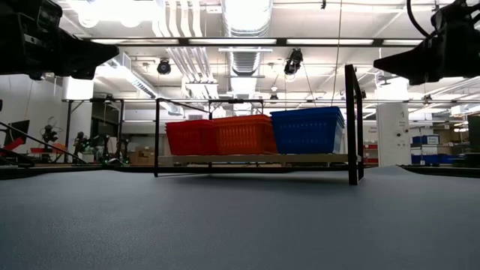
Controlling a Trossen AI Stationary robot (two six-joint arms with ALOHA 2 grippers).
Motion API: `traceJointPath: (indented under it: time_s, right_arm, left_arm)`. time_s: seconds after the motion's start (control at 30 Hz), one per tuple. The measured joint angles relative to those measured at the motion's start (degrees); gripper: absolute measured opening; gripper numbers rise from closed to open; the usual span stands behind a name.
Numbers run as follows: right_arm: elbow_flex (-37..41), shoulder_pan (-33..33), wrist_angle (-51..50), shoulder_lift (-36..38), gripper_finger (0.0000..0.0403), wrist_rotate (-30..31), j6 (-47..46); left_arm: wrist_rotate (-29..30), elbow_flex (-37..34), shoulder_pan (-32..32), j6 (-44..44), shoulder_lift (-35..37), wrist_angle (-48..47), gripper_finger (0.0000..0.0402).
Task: Stack baskets on shelf by color
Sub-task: Return to Home Position
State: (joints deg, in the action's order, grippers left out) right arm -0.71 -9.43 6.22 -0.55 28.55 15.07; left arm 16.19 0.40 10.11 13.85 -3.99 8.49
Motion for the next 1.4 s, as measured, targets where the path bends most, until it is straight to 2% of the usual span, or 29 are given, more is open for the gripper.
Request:
traceJointPath:
  time_s: [0.23, 1.4]
  right_arm:
    - [0.0, 0.0, 0.0, -0.3, 0.0008, 0.0, -6.3]
    - [0.0, 0.0, 0.0, -0.4, 0.0008, 0.0, -6.1]
  left_arm:
    - [0.1, 0.0, 0.0, 0.0, 0.0, 0.0, 0.0001]
    - [0.1, -0.1, 0.0, 0.0, 0.0, 0.0, 0.0002]
